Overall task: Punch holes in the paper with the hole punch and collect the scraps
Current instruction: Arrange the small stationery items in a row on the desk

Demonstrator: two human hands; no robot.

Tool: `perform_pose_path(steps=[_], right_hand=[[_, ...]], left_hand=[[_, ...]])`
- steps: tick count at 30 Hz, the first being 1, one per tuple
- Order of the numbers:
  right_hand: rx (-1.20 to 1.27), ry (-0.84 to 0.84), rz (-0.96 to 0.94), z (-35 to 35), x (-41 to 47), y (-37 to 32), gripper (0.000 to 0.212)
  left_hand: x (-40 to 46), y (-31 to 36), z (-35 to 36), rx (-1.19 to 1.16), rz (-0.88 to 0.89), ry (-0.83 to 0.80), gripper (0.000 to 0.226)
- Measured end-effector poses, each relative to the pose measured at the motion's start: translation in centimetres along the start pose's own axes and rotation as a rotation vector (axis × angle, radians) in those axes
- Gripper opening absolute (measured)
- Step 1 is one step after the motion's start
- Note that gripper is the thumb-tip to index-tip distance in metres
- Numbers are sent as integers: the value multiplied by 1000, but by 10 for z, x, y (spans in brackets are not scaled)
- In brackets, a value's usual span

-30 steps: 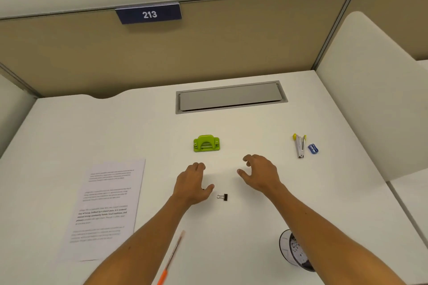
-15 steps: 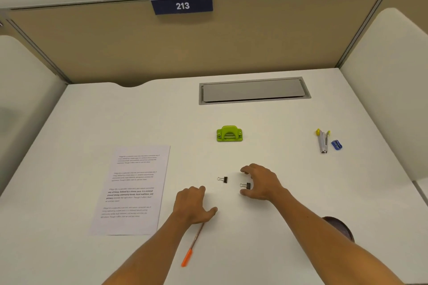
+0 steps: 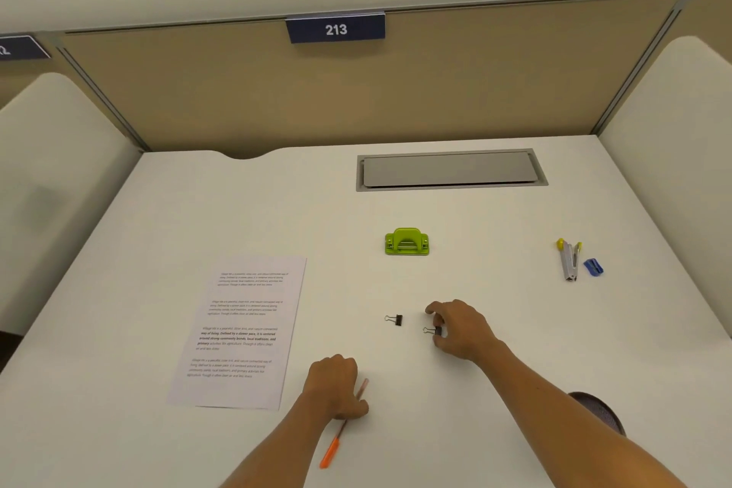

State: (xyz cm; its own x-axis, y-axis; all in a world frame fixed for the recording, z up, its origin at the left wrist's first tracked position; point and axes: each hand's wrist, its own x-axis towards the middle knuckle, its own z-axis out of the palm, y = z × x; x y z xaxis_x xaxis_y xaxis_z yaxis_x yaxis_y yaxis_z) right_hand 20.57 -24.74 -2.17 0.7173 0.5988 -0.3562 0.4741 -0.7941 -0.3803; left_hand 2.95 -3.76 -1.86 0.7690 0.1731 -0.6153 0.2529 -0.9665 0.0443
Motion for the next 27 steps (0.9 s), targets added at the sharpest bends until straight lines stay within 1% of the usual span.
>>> perform_pose_path(steps=[2,4,9,14,19,21,27], right_hand=[[-4,-2,1,0,1,0,47],[-3,-5,-3,0,1,1,47],[14,19,-4,-3,3,3,46],[44,53,6,-16,5,10,45],[86,116,50,-35,6,34,45],[100,142,68,-44,5,46,45],[127,207,126,-74,-2,90,44]], left_hand=[[0,1,-3,-45,-10,-5,29],[0,2,-6,-68,-20,-11,23],[7,6,-19,-103,-17,35,23],[24,19,-50,-134,22,91,23],[47,54,-89,-185,51,78,21],[57,72,-104,-206,71,67,24],[88,126,-139,-189,126,105,23]])
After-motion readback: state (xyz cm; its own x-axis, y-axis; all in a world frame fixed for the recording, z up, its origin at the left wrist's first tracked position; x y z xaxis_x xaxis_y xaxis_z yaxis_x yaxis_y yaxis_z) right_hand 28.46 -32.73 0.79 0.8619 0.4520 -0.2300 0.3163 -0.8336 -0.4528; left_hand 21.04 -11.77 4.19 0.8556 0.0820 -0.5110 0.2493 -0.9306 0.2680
